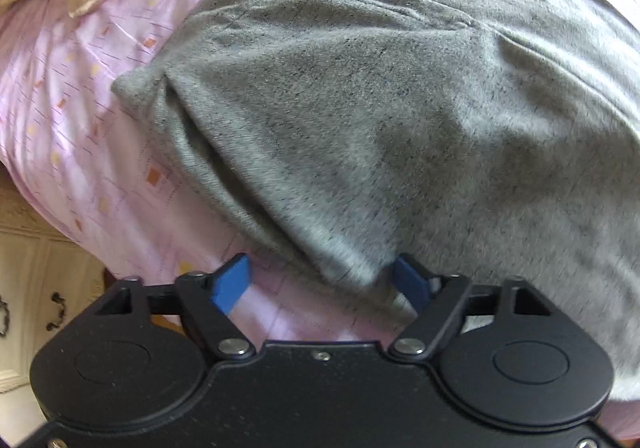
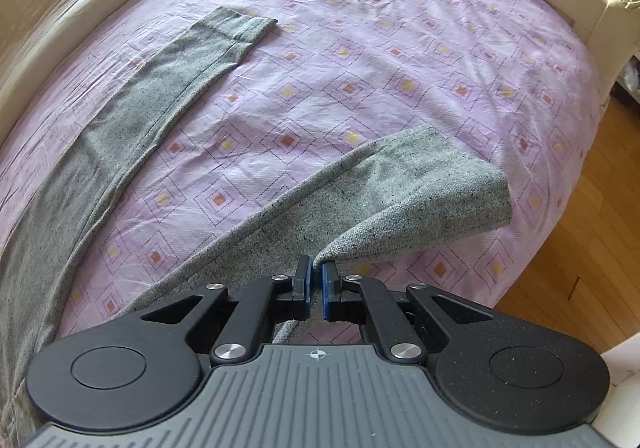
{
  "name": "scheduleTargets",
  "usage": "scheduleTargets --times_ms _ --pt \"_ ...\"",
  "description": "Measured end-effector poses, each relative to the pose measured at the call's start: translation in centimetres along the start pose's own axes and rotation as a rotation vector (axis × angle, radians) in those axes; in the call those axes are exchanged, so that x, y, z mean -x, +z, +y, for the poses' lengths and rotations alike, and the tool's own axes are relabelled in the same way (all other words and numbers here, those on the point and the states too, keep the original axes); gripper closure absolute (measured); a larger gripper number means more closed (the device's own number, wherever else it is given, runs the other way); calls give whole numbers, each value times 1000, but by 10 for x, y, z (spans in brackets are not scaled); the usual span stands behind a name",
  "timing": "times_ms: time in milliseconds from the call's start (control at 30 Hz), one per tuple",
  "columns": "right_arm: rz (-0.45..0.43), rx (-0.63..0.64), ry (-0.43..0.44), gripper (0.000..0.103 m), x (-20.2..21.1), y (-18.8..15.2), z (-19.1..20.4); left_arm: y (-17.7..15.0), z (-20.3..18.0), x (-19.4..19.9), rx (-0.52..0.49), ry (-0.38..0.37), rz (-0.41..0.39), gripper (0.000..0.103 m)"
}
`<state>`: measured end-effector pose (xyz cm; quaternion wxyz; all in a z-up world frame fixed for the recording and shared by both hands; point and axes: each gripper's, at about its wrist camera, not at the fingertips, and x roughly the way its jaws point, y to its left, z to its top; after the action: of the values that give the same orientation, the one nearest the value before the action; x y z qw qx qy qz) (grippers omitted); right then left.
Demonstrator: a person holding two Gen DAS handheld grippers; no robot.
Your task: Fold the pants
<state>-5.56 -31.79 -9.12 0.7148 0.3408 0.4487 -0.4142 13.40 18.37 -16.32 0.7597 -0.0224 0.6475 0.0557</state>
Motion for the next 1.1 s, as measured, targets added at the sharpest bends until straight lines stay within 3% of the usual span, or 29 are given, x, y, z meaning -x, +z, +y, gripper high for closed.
scheduleTargets --times_ms 100,167,233,300,333,467,767,900,1100 --pt "8 13 8 98 0 3 0 9 -4 -6 51 -34 24 20" --pt "13 19 21 98 0 6 -1 14 -7 -3 81 -53 13 30" --pt "22 26 39 98 0 10 0 17 -11 7 119 -21 -20 49" --pt "31 38 59 98 -1 16 1 21 -13 19 148 35 -30 80" --pt "33 43 71 98 -1 19 1 22 -12 26 164 46 -40 87" --pt "32 71 135 98 1 39 6 28 -17 65 226 56 -78 88" --pt "-15 154 297 98 6 110 33 79 -61 135 208 103 -238 89" --pt "-30 179 348 98 -2 141 55 113 -82 143 194 109 -291 89" --pt "-56 199 377 98 -24 176 93 164 -103 133 186 112 -288 88"
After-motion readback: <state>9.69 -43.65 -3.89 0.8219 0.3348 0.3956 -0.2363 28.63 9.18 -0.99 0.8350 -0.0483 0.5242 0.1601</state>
